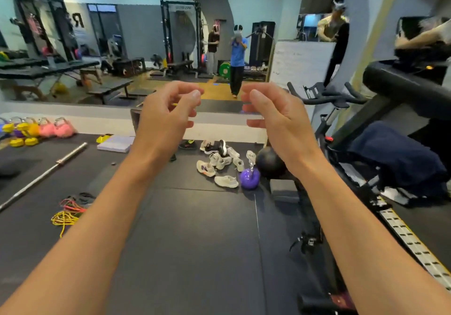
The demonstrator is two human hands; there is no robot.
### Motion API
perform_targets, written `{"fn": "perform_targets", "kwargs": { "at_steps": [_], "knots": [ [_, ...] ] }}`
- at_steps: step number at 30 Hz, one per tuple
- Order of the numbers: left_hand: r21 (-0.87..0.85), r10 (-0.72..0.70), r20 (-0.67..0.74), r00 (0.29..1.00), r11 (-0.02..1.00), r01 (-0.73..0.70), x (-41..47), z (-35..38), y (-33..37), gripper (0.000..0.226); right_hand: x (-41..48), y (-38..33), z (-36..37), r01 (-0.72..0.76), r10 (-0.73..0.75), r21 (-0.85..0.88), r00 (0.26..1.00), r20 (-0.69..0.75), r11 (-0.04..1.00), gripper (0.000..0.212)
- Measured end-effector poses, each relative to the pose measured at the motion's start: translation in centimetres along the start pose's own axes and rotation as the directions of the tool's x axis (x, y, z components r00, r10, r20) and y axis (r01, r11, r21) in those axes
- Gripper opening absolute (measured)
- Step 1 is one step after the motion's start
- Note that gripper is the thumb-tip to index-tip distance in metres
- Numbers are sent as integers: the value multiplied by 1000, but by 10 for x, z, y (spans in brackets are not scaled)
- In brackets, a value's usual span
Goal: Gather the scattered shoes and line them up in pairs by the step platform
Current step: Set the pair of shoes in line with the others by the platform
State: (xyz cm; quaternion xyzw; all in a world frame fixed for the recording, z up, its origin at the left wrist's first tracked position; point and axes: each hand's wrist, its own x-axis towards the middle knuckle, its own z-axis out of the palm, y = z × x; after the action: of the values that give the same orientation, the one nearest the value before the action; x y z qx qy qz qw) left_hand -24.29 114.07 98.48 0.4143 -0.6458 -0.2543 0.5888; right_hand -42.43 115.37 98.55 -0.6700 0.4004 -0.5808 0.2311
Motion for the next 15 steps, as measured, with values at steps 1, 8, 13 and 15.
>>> {"fn": "perform_targets", "kwargs": {
  "at_steps": [1,8,13,15],
  "knots": [
    [-4,4,12,1000,1000,-4,22,4,-20,18,19,19,8,-6,6,-8,1000,-10,1000,24],
    [8,-70,32,997,998,70,170,35,-149,18,161,149,63,-57,58,-51,998,23,997,30],
    [19,-84,20,996,996,84,275,42,-222,22,261,229,95,-110,112,-47,992,53,993,25],
    [22,-97,23,995,995,97,317,47,-259,23,301,266,108,-124,127,-57,991,47,991,25]
  ]
}}
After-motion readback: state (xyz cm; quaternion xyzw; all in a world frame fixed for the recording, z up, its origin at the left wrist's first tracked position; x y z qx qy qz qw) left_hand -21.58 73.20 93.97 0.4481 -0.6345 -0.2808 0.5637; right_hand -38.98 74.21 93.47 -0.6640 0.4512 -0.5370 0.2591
